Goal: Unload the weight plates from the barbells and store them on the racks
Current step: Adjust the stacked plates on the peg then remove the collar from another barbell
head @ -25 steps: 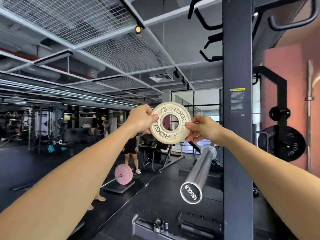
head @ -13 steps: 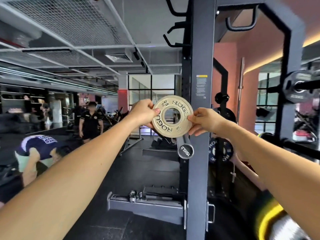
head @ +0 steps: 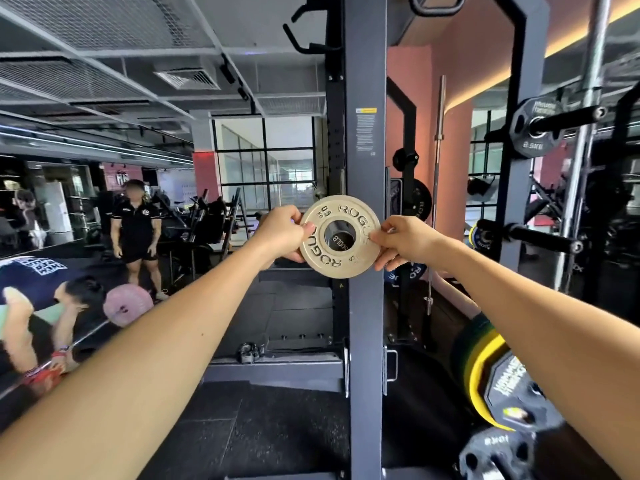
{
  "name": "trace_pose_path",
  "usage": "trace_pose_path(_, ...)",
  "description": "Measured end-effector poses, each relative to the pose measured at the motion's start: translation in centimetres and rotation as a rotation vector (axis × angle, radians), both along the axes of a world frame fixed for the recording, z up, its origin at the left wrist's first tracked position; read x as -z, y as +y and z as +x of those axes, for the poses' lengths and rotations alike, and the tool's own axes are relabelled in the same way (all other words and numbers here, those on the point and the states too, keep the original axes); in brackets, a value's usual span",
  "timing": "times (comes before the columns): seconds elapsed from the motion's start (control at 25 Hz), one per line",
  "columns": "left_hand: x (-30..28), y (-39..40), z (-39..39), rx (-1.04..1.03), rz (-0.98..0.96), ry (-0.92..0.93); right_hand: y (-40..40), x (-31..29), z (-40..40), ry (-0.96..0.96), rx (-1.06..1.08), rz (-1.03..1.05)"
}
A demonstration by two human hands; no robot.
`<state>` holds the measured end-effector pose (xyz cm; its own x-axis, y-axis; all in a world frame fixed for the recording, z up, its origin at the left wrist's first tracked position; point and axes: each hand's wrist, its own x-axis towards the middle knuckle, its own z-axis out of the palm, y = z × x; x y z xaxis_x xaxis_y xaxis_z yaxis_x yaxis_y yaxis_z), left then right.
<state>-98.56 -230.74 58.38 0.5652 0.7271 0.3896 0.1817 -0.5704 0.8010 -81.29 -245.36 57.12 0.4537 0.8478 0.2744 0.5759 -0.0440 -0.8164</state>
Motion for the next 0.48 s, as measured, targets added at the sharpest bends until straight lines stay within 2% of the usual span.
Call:
trace_pose_path(0.24, 1.5, 1.0, 1.0, 0.013, 0.007, 0.013, 0.8, 1.5, 1.5, -0.004, -0.017, -0.001)
trace_pose_path(0.48, 2.2, 1.7, 1.3, -0.035, 0.278, 0.042, 0.8, 1.4, 2.1, -0.144, -0.067, 0.005)
